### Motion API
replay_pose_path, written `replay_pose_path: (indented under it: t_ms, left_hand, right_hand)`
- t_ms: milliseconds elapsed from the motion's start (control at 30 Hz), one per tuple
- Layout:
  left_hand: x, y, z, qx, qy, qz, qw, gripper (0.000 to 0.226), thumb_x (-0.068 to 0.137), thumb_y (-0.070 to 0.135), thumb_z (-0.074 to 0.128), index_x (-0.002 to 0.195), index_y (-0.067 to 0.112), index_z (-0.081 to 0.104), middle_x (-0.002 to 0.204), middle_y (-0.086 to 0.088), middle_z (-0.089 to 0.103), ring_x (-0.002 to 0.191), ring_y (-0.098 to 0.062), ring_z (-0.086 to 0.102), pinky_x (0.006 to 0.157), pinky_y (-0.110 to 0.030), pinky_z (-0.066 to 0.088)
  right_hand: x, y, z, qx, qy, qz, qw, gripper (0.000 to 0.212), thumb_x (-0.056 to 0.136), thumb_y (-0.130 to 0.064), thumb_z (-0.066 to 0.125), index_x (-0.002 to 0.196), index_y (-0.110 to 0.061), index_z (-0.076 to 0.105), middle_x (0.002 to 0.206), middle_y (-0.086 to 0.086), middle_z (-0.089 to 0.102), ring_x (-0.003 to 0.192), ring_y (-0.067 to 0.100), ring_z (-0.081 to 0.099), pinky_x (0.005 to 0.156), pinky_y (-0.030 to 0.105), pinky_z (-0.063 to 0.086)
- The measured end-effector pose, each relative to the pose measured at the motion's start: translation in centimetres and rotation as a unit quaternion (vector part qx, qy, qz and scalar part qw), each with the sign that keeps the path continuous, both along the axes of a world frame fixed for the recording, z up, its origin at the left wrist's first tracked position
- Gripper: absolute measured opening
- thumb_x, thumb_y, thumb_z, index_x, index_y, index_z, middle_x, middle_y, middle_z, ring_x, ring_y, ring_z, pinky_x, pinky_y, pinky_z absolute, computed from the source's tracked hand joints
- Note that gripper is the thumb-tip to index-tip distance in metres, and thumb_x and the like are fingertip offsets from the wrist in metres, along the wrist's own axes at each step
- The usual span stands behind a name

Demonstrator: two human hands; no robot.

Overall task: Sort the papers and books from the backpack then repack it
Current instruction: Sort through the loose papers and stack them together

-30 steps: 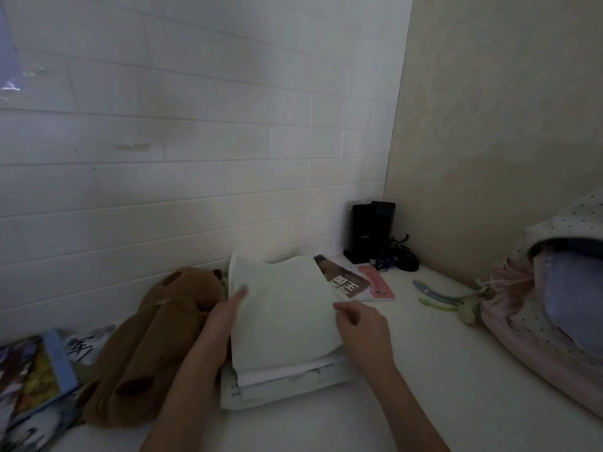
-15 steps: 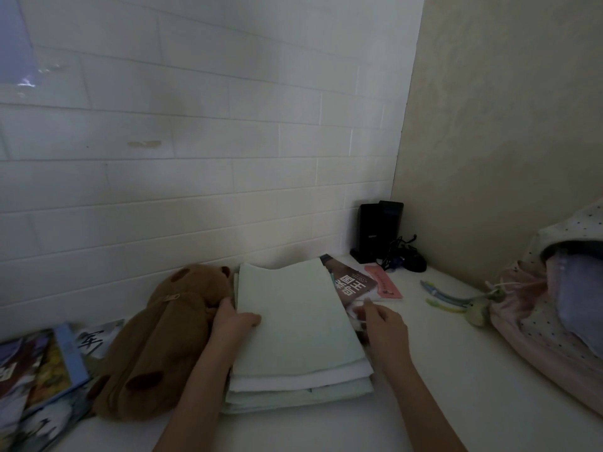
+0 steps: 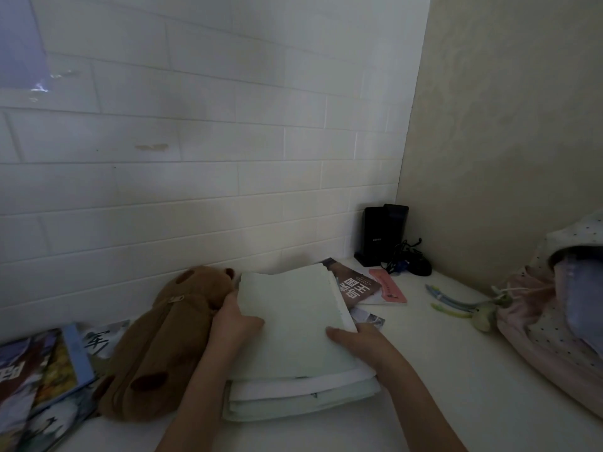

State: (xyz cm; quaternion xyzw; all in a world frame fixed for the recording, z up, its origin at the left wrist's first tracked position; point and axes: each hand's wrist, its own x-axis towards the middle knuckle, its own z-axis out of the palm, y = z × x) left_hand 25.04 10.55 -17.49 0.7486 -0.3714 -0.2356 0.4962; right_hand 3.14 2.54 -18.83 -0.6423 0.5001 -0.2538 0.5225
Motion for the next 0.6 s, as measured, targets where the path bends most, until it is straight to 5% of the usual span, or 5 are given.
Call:
replay_pose_path:
  t_ms: [167, 300, 467, 600]
  left_hand:
    - [-0.1, -0.4, 0.3, -0.011, 0.101, -0.005, 0.995, 0.079, 0.077, 0.007, 0.074, 0.141, 0.001, 0.029, 0.138, -0.015, 0.044, 0.118, -0.031, 0.05, 0.088, -0.034, 0.044]
    - [-1.1, -0.3, -0.2, -0.019, 0.066, -0.077, 0.995, 0.065, 0.078, 0.004, 0.071, 0.134, 0.007, 0.039, 0.116, -0.006, 0.059, 0.098, -0.024, 0.058, 0.085, -0.037, 0.051]
    - [-2.6, -0.7, 0.2, -0.071, 0.073, -0.124, 0.987, 0.072, 0.079, 0.002, 0.07, 0.138, 0.018, 0.031, 0.108, 0.007, 0.054, 0.093, -0.014, 0.056, 0.073, -0.026, 0.047]
    - [-2.6, -1.3, -0.5, -0.075, 0.159, -0.058, 0.983, 0.088, 0.079, -0.003, 0.069, 0.148, 0.011, 0.016, 0.138, -0.018, 0.043, 0.114, -0.03, 0.052, 0.085, -0.032, 0.046]
  right_hand:
    - [-0.7, -0.1, 0.3, 0.049, -0.059, -0.006, 0.997, 0.039, 0.084, -0.031, 0.068, 0.116, -0.008, 0.065, 0.107, 0.009, 0.071, 0.093, 0.023, 0.068, 0.077, 0.027, 0.055]
    - [-1.5, -0.1, 0.4, 0.16, -0.159, 0.003, 0.974, 0.031, 0.087, -0.027, 0.065, 0.111, -0.008, 0.065, 0.103, 0.015, 0.072, 0.087, 0.027, 0.07, 0.076, 0.034, 0.057]
    - [-1.5, 0.1, 0.5, 0.027, -0.039, -0.028, 0.998, 0.035, 0.089, -0.016, 0.064, 0.121, -0.002, 0.061, 0.111, 0.017, 0.067, 0.099, 0.032, 0.065, 0.087, 0.04, 0.053]
    - [-2.5, 0.4, 1.4, -0.097, 0.014, -0.069, 0.993, 0.029, 0.089, -0.01, 0.059, 0.116, -0.004, 0.063, 0.103, 0.013, 0.067, 0.093, 0.027, 0.064, 0.081, 0.031, 0.05]
